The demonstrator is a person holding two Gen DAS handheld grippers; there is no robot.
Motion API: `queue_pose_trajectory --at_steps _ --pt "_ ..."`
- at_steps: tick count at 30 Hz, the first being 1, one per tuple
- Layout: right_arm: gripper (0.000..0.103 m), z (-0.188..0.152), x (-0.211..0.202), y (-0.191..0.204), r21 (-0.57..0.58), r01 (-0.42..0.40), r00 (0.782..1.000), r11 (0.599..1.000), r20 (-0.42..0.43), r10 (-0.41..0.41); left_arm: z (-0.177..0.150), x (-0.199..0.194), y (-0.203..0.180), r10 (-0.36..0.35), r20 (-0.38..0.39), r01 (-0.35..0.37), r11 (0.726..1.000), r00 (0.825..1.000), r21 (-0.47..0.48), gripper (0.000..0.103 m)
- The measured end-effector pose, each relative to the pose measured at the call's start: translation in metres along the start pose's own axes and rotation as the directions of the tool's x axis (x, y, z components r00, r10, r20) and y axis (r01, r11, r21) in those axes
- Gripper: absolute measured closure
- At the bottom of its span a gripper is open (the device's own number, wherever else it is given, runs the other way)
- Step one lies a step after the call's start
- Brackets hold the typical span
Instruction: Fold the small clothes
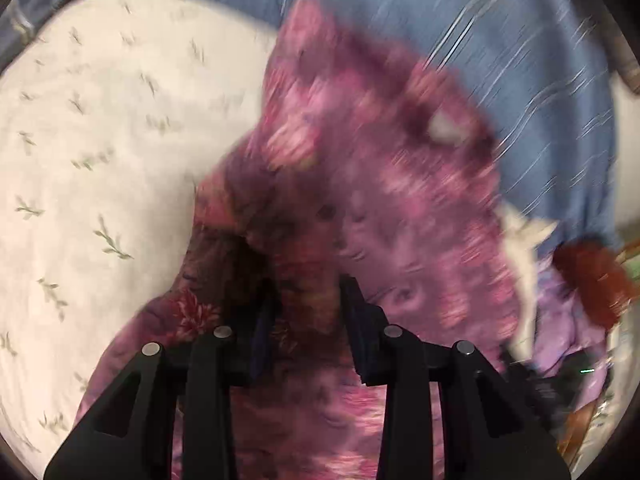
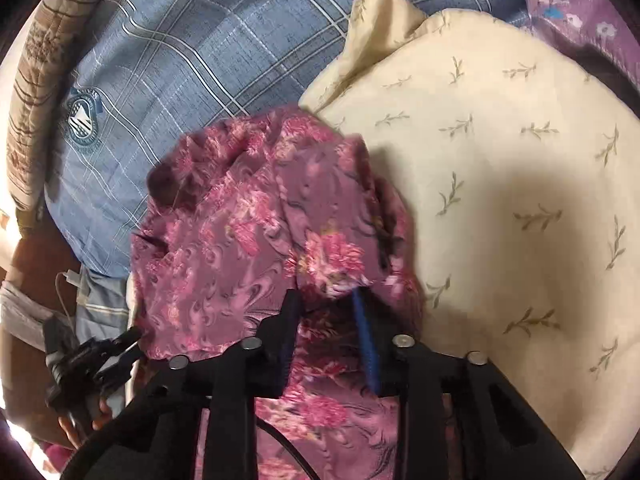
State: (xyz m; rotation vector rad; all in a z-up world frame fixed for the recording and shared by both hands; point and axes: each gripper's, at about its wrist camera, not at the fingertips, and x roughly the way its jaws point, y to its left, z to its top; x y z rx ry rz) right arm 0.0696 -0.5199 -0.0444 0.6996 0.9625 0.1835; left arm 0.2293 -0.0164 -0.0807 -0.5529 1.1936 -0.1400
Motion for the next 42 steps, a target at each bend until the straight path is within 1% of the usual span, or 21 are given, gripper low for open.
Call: queue_pose_trajectory --at_steps 4,5,6,8,9,11,12,15,19,21,23,26,28,29,31,32,34,37,40,41,42 --pt "0.075 -0.004 -0.053 0.008 -0.019 -0.06 0.998 0.998 0.021 0.06 -0.006 -0.044 0.007 -0.062 0.024 0.062 0.998 0.998 0.03 0.071" --pt "0.073 -0.008 -0.071 0.011 -0.048 -0.065 0.998 0.997 0.023 0.066 -0.01 -0.056 0.007 -0.069 0.032 0.067 0.996 0.997 0.062 0.066" --pt "0.066 -0.016 -0.091 0.014 -0.084 -0.054 0.998 0.995 0.021 0.056 -0.016 -0.07 0.008 -0.06 0.037 0.055 0.992 0.998 0.112 0.06" --pt "0.054 -0.036 -0.119 0.014 -0.126 -0.024 1.0 0.992 0.003 0.024 -0.036 -0.095 0.018 -0.009 0.045 -0.001 0.977 0.999 0.213 0.029" --pt "0.051 -0.05 -0.134 0.009 -0.132 -0.011 1.0 0.991 -0.01 0.01 -0.047 -0.104 0.026 0.019 0.042 -0.029 0.968 0.999 0.249 0.027" --pt "0.051 -0.079 -0.148 -0.005 -0.111 0.01 0.999 0.994 -0.052 -0.016 -0.067 -0.112 0.048 0.053 -0.001 -0.05 0.96 0.999 0.276 0.027" --pt "0.051 -0.097 -0.152 -0.017 -0.088 0.03 0.996 0.996 -0.083 -0.038 -0.079 -0.114 0.067 0.063 -0.042 -0.05 0.963 0.997 0.266 0.027" --pt "0.05 -0.137 -0.154 -0.043 -0.021 0.063 0.988 0.998 -0.144 -0.065 -0.102 -0.124 0.102 0.062 -0.085 -0.041 0.974 0.995 0.223 0.027" --pt "0.05 -0.164 -0.147 -0.056 0.07 -0.006 0.983 0.998 -0.182 0.019 -0.132 -0.125 0.134 0.031 -0.151 -0.007 0.987 0.988 0.159 0.027" --pt "0.049 -0.17 -0.143 -0.053 0.076 -0.041 0.978 0.996 -0.201 0.055 -0.145 -0.114 0.136 0.005 -0.206 0.027 0.988 0.978 0.151 0.027" --pt "0.048 -0.173 -0.137 -0.05 0.053 -0.065 0.97 0.996 -0.232 0.076 -0.156 -0.116 0.128 0.018 -0.181 0.019 0.98 0.983 0.199 0.02" --pt "0.048 -0.17 -0.126 -0.045 0.025 -0.073 0.963 0.997 -0.258 0.077 -0.166 -0.112 0.119 -0.032 -0.236 0.086 0.972 0.971 0.22 0.02" --pt "0.048 -0.167 -0.124 -0.045 0.018 -0.093 0.959 0.996 -0.266 0.094 -0.173 -0.111 0.113 -0.029 -0.232 0.09 0.962 0.972 0.257 0.02" --pt "0.049 -0.169 -0.126 -0.051 0.013 -0.092 0.961 0.996 -0.26 0.092 -0.174 -0.112 0.112 -0.029 -0.23 0.092 0.959 0.973 0.267 0.02" --pt "0.058 -0.173 -0.125 -0.052 -0.004 -0.105 0.961 0.994 -0.257 0.101 -0.175 -0.11 0.109 -0.087 -0.249 0.15 0.957 0.965 0.247 0.022" --pt "0.061 -0.176 -0.125 -0.051 -0.013 -0.101 0.964 0.995 -0.25 0.094 -0.176 -0.109 0.107 -0.106 -0.258 0.169 0.957 0.96 0.237 0.025" --pt "0.069 -0.178 -0.125 -0.048 -0.027 -0.065 0.967 0.998 -0.25 0.057 -0.178 -0.109 0.105 -0.081 -0.254 0.148 0.954 0.964 0.259 0.027" --pt "0.067 -0.181 -0.133 -0.047 -0.046 -0.061 0.965 0.997 -0.26 0.047 -0.179 -0.106 0.101 -0.066 -0.249 0.14 0.946 0.966 0.291 0.027" --pt "0.064 -0.183 -0.124 -0.046 -0.079 -0.008 0.957 0.997 -0.291 -0.015 -0.177 -0.104 0.101 -0.081 -0.246 0.148 0.951 0.966 0.271 0.026" --pt "0.064 -0.183 -0.122 -0.042 -0.098 0.0 0.959 0.995 -0.282 -0.028 -0.176 -0.104 0.101 -0.094 -0.247 0.161 0.951 0.964 0.265 0.027" --pt "0.07 -0.184 -0.12 -0.035 -0.129 0.009 0.961 0.992 -0.273 -0.044 -0.176 -0.104 0.101 -0.108 -0.248 0.173 0.95 0.963 0.259 0.035"
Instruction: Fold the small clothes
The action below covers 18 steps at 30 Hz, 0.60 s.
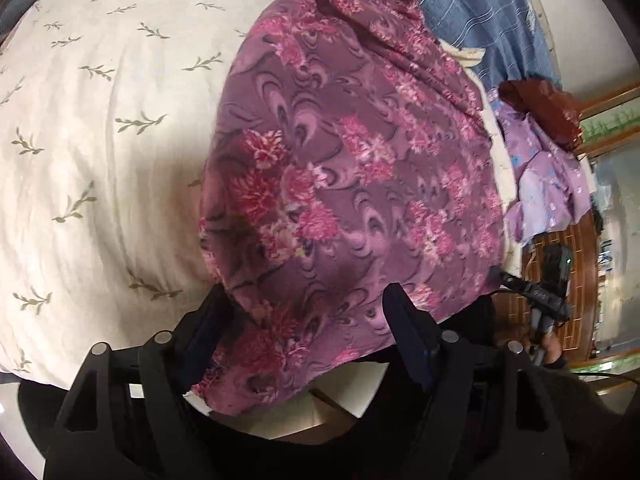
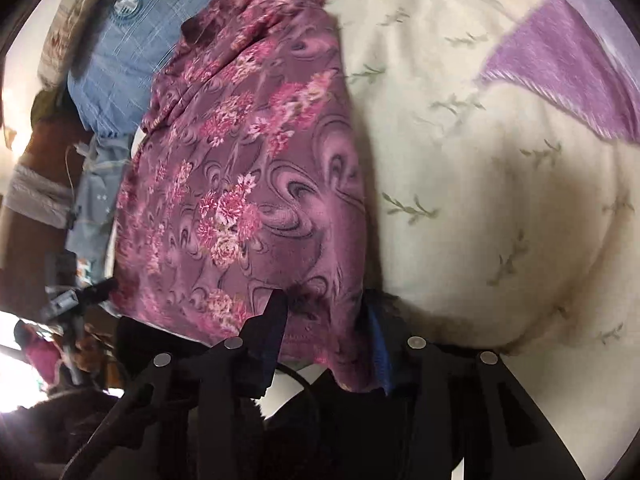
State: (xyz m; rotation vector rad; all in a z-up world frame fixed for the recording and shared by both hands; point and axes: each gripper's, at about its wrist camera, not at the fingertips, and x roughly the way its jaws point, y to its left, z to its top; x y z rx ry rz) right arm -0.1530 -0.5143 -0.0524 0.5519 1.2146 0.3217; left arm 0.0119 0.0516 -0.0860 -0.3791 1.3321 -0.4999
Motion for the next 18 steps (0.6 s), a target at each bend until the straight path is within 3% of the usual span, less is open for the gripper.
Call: queue_pose_trajectory --at_steps 1,2,5,8,14,18 --pt "0.091 0.0 0.0 0.007 -0.031 0.002 1.0 1.0 0.007 -0.001 0.0 0.0 -0.001 -0.018 -0.004 0.018 1.0 1.0 -0.001 0.068" --pt "0.097 0.0 -0.003 0.013 -0.055 -0.009 1.0 0.998 0.014 0.01 0.001 0.001 -0.001 -0.036 -0.019 0.036 0.999 0.999 -0.005 0.1" --pt "0.098 0.002 -0.017 0.026 -0.055 -0.071 0.996 0.996 0.051 0.074 0.004 -0.004 -0.003 -0.083 -0.005 0.083 0.996 0.997 -0.039 0.098" --pt "0.098 0.011 -0.035 0.034 -0.05 -0.181 0.976 0.982 0.114 0.186 0.021 -0.021 -0.021 -0.121 0.06 0.122 0.993 0.991 -0.007 0.098" --pt "0.098 0.065 -0.064 0.055 -0.103 -0.367 0.892 0.924 0.242 0.381 0.08 -0.057 -0.052 -0.162 0.204 0.154 0.987 0.966 0.054 0.098" --pt "0.098 0.118 -0.074 0.058 -0.138 -0.418 0.852 0.898 0.283 0.44 0.145 -0.068 -0.064 -0.143 0.266 0.133 0.99 0.953 0.055 0.098"
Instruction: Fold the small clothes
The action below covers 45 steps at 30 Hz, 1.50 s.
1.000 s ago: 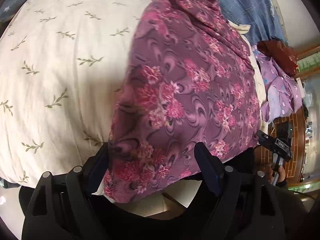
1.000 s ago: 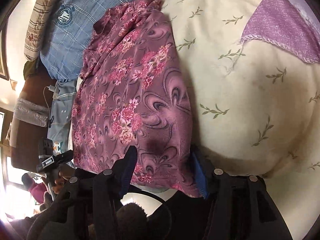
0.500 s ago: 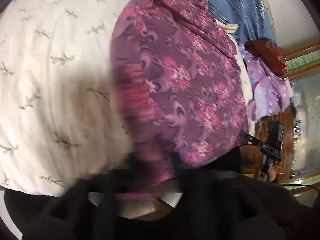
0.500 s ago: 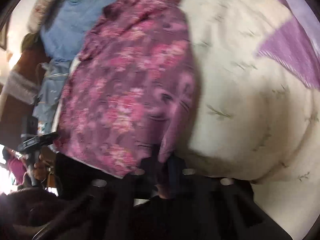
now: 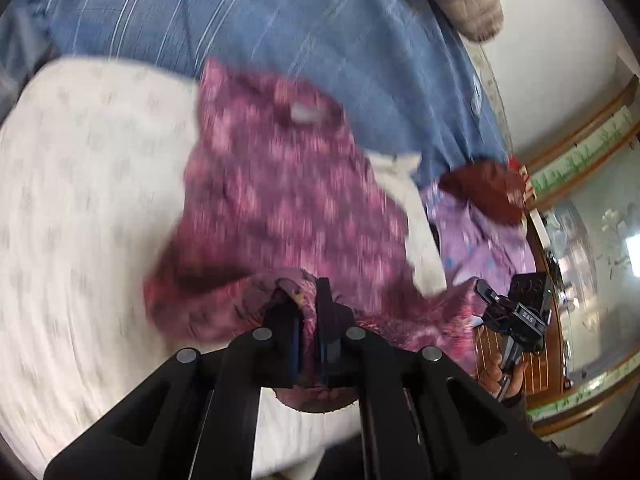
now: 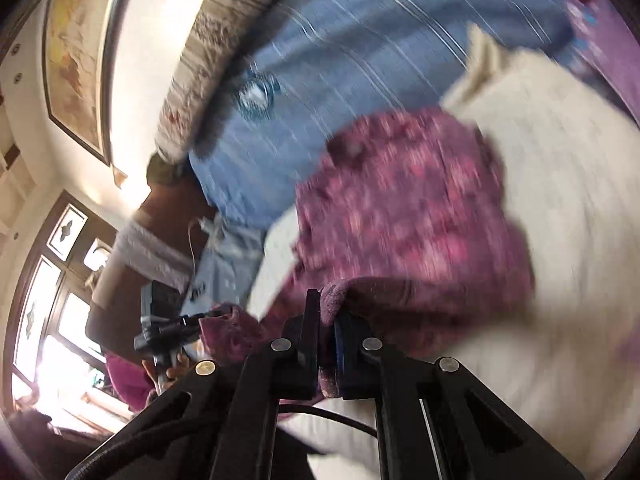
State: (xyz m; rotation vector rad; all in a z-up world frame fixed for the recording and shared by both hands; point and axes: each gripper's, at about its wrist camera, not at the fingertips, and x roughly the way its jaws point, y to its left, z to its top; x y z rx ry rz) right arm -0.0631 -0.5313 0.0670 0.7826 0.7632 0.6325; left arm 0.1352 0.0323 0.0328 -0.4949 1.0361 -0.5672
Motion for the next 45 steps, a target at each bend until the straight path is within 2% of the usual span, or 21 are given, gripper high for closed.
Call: queue_pose_trajectory --at_steps 5,7,10,13,15,16,17,18,19,20,21,22,24,25,29,31,35,37,39,41,45 --pt "0.098 0.088 0.026 -0.008 0.023 -0.064 0.992 0.998 0.11 0.061 0.101 0.022 -0.001 0.047 0.101 -0.041 0.998 0.994 -0.057 0.098" --pt "0.098 0.123 0.039 -0.018 0.045 -0.062 0.983 0.997 0.176 0.053 0.14 0.038 0.007 0.085 0.15 -0.07 0.992 0.985 -0.105 0.098" --pt "0.098 0.162 0.065 -0.045 0.099 0.007 0.971 0.995 0.239 -0.031 0.174 0.077 0.031 0.176 0.141 -0.147 0.969 0.974 -0.197 0.098" --pt "0.092 0.177 0.109 -0.096 0.235 0.16 0.958 0.959 0.197 -0.208 0.184 0.128 0.066 0.262 0.032 -0.244 0.931 0.965 -0.273 0.098" --pt "0.092 0.175 0.134 -0.127 0.305 0.254 0.948 0.918 0.109 -0.298 0.184 0.148 0.083 0.305 -0.032 -0.3 0.905 0.952 -0.303 0.098" --pt "0.091 0.171 0.148 -0.144 0.333 0.309 0.939 0.891 0.041 -0.341 0.184 0.149 0.09 0.281 -0.043 -0.279 0.903 0.959 -0.325 0.098" --pt "0.091 0.167 0.151 -0.15 0.343 0.324 0.935 0.881 0.023 -0.353 0.183 0.145 0.091 0.252 -0.029 -0.247 0.91 0.967 -0.334 0.098" --pt "0.091 0.162 0.147 -0.152 0.352 0.294 0.943 0.889 0.045 -0.33 0.181 0.132 0.09 0.206 0.016 -0.189 0.926 0.979 -0.328 0.098" --pt "0.088 0.158 0.14 -0.15 0.35 0.265 0.948 0.898 0.076 -0.31 0.18 0.124 0.088 0.19 0.031 -0.171 0.934 0.981 -0.314 0.098" --pt "0.082 0.155 0.13 -0.146 0.334 0.25 0.948 0.909 0.107 -0.3 0.177 0.115 0.086 0.168 0.043 -0.147 0.942 0.985 -0.3 0.096" --pt "0.064 0.151 0.117 -0.138 0.301 0.255 0.943 0.919 0.132 -0.305 0.173 0.104 0.082 0.137 0.06 -0.114 0.952 0.989 -0.286 0.095" --pt "0.052 0.148 0.105 -0.13 0.272 0.263 0.936 0.926 0.159 -0.313 0.165 0.091 0.077 0.136 0.07 -0.113 0.957 0.988 -0.267 0.089" --pt "0.047 0.135 0.071 -0.109 0.21 0.264 0.926 0.941 0.218 -0.308 0.141 0.068 0.065 0.151 0.088 -0.129 0.967 0.985 -0.221 0.066" --pt "0.047 0.126 0.056 -0.099 0.196 0.247 0.931 0.949 0.223 -0.288 0.126 0.058 0.059 0.158 0.093 -0.137 0.97 0.983 -0.201 0.052" --pt "0.041 0.069 0.02 -0.078 0.188 0.171 0.97 0.967 0.141 -0.199 0.064 0.039 0.05 0.123 0.108 -0.104 0.98 0.986 -0.171 0.038" --pt "0.039 0.028 0.02 -0.077 0.201 0.17 0.98 0.965 0.065 -0.187 0.036 0.048 0.058 0.09 0.068 -0.072 0.969 0.994 -0.235 0.037" --pt "0.039 -0.01 0.046 -0.101 0.311 0.13 0.991 0.942 -0.029 -0.127 0.009 0.076 0.073 -0.001 -0.005 -0.001 0.93 1.0 -0.367 0.037" --pt "0.04 -0.001 0.068 -0.117 0.368 0.114 0.993 0.923 -0.03 -0.111 0.007 0.092 0.077 -0.004 -0.029 -0.008 0.912 1.0 -0.411 0.037" --pt "0.042 0.007 0.081 -0.123 0.39 0.104 0.992 0.915 0.022 -0.122 0.009 0.1 0.078 -0.002 -0.015 -0.005 0.902 1.0 -0.431 0.037" --pt "0.038 0.019 0.089 -0.122 0.381 0.094 0.989 0.92 0.074 -0.132 0.015 0.107 0.077 0.001 0.013 0.005 0.894 1.0 -0.448 0.037" --pt "0.037 0.032 0.105 -0.122 0.414 0.146 0.974 0.899 0.1 -0.205 0.032 0.125 0.07 0.017 0.03 -0.002 0.889 0.999 -0.458 0.038"
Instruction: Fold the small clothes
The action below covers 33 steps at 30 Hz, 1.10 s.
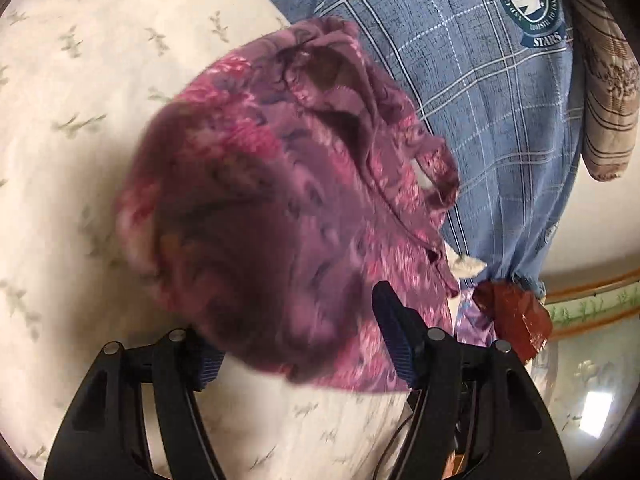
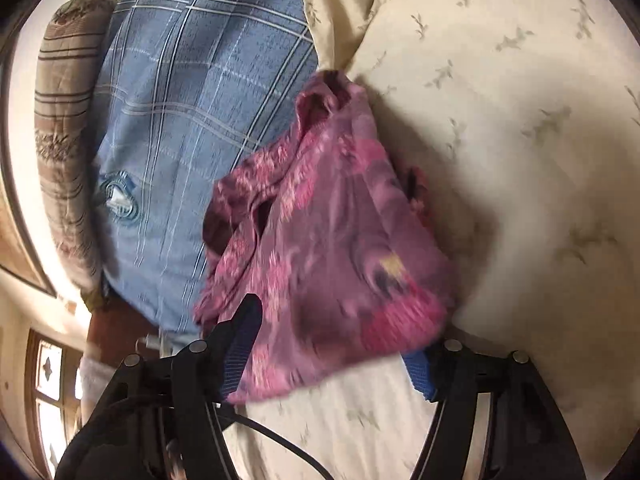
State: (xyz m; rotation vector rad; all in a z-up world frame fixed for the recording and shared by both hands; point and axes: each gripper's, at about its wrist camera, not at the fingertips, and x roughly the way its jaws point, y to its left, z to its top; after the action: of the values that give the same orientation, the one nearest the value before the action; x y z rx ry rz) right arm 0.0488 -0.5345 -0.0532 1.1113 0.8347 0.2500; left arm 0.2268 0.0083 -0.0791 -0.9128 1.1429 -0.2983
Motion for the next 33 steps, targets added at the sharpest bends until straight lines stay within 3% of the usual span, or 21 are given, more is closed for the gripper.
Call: queue_pose_trajectory --at_steps 2,3,7,14,17,20,23,24,26,28,30,33 --pt "0.056 0.001 0.012 0.006 -0.008 0.015 1.0 1.0 0.024 -0.015 0.005 -0.002 -0.005 0.03 0.026 -0.031 0.999 0.999 0.021 0.082" --pt "0.077 -0.001 0.016 0.007 -0.006 0.015 1.0 1.0 0.025 -0.015 0.005 -0.002 -0.008 0.029 0.026 -0.03 0.999 0.999 0.041 0.084" --pt "0.08 -0.012 -0.005 0.008 0.002 -0.034 0.999 0.999 0.018 0.034 -0.006 -0.026 -0.016 0.049 0.079 -0.056 0.994 0.996 0.098 0.089" --pt "0.08 -0.053 -0.064 0.024 -0.083 -0.087 0.996 0.993 -0.02 0.086 -0.064 -0.082 -0.01 0.084 0.096 -0.1 0.979 0.992 0.178 0.09" --pt "0.08 -0.079 -0.1 0.009 -0.049 -0.105 0.993 0.993 -0.06 0.102 -0.105 -0.11 0.006 0.093 0.045 -0.1 0.975 0.995 0.197 0.093" --pt "0.08 -0.109 -0.139 -0.014 -0.023 -0.09 0.992 0.996 -0.085 0.088 -0.142 -0.135 0.028 0.145 0.04 -0.15 0.962 0.989 0.229 0.093" --pt "0.079 -0.125 -0.159 -0.047 0.025 -0.004 0.994 1.0 -0.107 0.007 -0.146 -0.131 0.061 0.19 -0.017 -0.184 0.968 0.982 0.17 0.093" --pt "0.073 -0.127 -0.159 -0.058 0.063 0.013 0.994 0.998 -0.112 -0.006 -0.143 -0.13 0.07 0.202 -0.032 -0.196 0.971 0.979 0.138 0.093" --pt "0.071 -0.127 -0.161 -0.07 0.128 0.027 0.993 0.991 -0.118 -0.012 -0.142 -0.136 0.076 0.193 -0.039 -0.186 0.974 0.98 0.13 0.093" --pt "0.07 -0.124 -0.172 -0.065 0.124 0.03 0.995 0.992 -0.102 -0.017 -0.14 -0.152 0.062 0.19 0.008 -0.188 0.96 0.982 0.206 0.093" --pt "0.07 -0.116 -0.192 -0.05 0.038 0.11 0.993 0.993 -0.045 -0.109 -0.136 -0.168 0.044 0.199 0.083 -0.215 0.935 0.976 0.284 0.092" --pt "0.063 -0.103 -0.224 -0.025 -0.05 0.206 0.972 0.977 0.122 -0.199 -0.123 -0.178 0.012 0.202 0.16 -0.251 0.876 0.966 0.411 0.064"
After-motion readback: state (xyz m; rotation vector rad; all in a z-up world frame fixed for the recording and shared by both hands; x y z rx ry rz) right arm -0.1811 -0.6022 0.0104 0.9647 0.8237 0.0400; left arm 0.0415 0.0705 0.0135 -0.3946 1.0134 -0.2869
